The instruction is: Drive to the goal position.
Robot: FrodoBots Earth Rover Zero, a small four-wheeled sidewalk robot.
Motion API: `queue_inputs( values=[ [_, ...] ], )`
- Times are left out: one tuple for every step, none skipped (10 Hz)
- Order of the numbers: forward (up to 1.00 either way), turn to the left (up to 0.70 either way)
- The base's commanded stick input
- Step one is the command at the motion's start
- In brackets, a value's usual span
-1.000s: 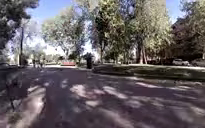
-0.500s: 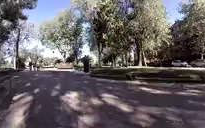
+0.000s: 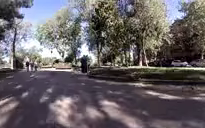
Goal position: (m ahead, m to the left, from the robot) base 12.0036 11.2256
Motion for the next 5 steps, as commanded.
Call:
queue_inputs(
  values=[
    [0.85, 0.35],
    [0.85, 0.35],
    [0.94, 0.40],
    [1.00, 0.42],
    [1.00, 0.42]
  ],
)
